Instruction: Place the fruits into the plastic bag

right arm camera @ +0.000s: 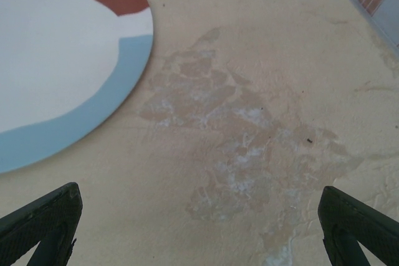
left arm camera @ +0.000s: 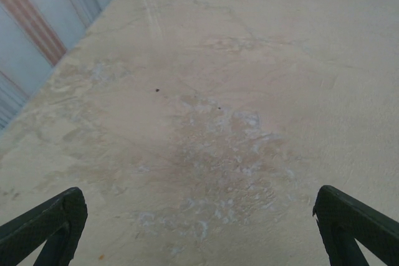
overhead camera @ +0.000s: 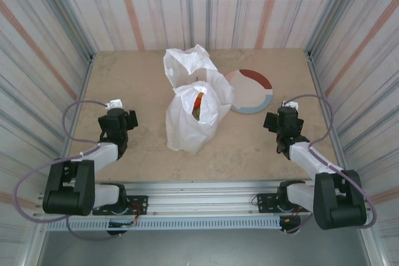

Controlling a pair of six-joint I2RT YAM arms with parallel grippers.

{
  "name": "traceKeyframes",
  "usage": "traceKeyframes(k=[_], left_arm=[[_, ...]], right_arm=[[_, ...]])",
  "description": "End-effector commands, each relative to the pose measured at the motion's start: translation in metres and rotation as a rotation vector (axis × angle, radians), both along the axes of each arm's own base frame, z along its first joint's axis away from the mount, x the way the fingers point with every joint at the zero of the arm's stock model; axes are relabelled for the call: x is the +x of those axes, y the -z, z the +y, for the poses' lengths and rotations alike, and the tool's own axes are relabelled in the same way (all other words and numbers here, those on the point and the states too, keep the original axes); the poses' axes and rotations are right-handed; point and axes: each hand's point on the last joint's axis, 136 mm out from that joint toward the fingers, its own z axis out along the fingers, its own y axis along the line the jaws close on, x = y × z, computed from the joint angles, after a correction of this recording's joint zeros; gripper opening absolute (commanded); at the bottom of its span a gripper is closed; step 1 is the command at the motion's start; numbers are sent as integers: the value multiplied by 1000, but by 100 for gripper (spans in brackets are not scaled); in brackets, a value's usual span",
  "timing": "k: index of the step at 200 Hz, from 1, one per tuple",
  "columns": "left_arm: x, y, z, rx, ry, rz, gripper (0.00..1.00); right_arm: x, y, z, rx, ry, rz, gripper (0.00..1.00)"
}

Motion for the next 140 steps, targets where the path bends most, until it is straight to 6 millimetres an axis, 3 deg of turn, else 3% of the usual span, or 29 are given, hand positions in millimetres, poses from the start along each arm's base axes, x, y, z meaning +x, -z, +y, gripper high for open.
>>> traceKeyframes(k=[1,30,51,62,94,140], left_arm=[[25,-25,-9,-36,74,-97,99],[31,-22,-8,-48,99,-86,99],[36,-17,-15,-29,151,-150,99],[41,-7,-26,-21,196,-100,99],[41,-3,-29,-20,219,-116,99],[40,-2,-31,-22,227,-110,99]], right_arm=[[15,-12,-2,-20,-6,-75,99],[28,-17,5,-18,-44,-121,99],[39,-18,8,-23,-67,-138,99],[45,-19,9,-26,-77,-147,99],[58,-24,7,-3,-107,-212,99],[56,-22,-1,21,-131,-301,99]])
